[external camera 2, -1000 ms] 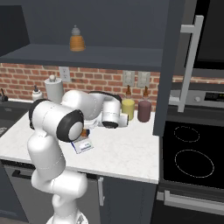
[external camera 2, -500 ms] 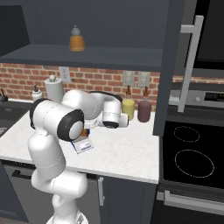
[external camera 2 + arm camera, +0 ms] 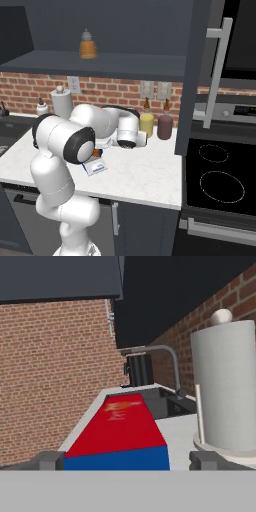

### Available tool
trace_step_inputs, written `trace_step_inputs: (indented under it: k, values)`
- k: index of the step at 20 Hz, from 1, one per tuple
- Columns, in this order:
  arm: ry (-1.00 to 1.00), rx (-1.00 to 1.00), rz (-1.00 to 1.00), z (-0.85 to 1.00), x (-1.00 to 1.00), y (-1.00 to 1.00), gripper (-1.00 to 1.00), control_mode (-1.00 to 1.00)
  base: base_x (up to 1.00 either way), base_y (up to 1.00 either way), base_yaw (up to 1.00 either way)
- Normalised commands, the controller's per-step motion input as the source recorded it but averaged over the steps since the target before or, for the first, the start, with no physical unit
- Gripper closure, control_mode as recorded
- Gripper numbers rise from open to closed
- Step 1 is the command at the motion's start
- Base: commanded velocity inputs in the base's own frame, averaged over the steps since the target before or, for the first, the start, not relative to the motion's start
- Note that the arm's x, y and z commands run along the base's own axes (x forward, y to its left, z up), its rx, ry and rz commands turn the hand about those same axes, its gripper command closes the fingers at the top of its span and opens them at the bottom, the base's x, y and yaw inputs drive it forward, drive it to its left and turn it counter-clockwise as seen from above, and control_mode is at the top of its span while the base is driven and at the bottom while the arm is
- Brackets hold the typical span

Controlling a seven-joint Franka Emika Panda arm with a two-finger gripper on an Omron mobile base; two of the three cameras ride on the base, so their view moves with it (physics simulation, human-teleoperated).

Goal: Pick the boxed food and place it on the digital scale for weighing, and close the cabinet.

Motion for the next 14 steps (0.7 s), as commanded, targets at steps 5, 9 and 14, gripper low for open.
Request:
trace_step_inputs:
  k: [5,9,14]
  values:
    - [0.0,0.0,0.0,0.0,0.0,-0.06,-1.0,-1.0,0.0,0.0,0.0]
    - [0.0,0.0,0.0,0.0,0.0,-0.37,-1.0,-1.0,0.0,0.0,0.0]
    - [0.0,0.01,0.0,0.0,-0.1,-0.48,-1.0,-1.0,0.0,0.0,0.0]
